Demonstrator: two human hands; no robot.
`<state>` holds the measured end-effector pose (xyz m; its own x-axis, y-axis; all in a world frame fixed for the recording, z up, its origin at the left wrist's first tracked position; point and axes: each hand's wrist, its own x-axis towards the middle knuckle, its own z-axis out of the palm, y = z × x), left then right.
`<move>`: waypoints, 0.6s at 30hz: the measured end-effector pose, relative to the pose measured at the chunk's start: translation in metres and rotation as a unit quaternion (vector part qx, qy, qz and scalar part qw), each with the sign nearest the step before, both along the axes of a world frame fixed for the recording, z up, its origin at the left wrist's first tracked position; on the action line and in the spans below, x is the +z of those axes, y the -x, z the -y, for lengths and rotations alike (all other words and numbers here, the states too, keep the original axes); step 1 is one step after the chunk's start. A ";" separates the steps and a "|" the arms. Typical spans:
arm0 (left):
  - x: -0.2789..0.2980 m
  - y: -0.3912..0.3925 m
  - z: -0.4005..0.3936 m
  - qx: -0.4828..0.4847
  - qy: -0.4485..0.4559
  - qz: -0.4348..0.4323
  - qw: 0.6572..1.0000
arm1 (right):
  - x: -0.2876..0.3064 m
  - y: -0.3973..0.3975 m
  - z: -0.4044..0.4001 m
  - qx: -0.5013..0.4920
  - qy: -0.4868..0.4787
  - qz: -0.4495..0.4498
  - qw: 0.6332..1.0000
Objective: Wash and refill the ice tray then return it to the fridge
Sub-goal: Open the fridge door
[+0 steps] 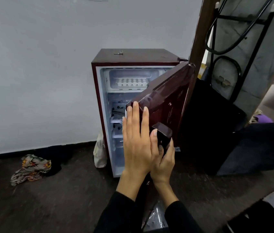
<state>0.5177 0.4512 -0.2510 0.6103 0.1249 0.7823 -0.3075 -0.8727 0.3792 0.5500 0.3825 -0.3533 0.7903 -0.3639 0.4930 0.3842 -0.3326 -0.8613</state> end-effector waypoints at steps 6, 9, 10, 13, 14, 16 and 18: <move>-0.023 0.002 0.013 -0.058 0.158 0.000 0.986 | 0.001 0.009 0.040 -0.060 -0.020 0.030 0.998; -0.036 -0.004 0.017 -0.063 0.192 -0.052 0.978 | 0.004 0.013 0.059 -0.093 -0.044 0.041 0.994; -0.040 -0.007 0.019 -0.067 0.195 -0.067 0.976 | 0.005 0.013 0.065 -0.103 -0.047 0.044 0.993; -0.052 -0.014 0.026 -0.083 0.202 -0.104 0.970 | 0.003 0.012 0.090 -0.134 -0.050 0.033 0.989; -0.055 -0.017 0.028 -0.090 0.210 -0.119 0.966 | 0.001 0.011 0.099 -0.143 -0.050 0.028 0.988; -0.057 -0.022 0.034 -0.103 0.220 -0.142 0.960 | -0.001 0.010 0.119 -0.165 -0.051 0.015 0.985; -0.058 -0.026 0.037 -0.117 0.226 -0.146 0.956 | 0.001 0.012 0.134 -0.182 -0.051 0.007 0.982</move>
<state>0.5437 0.4141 -0.3087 0.8466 0.2436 0.4732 -0.2978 -0.5201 0.8005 0.5381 0.2489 -0.3520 0.5922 -0.6688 0.4493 0.2675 -0.3628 -0.8926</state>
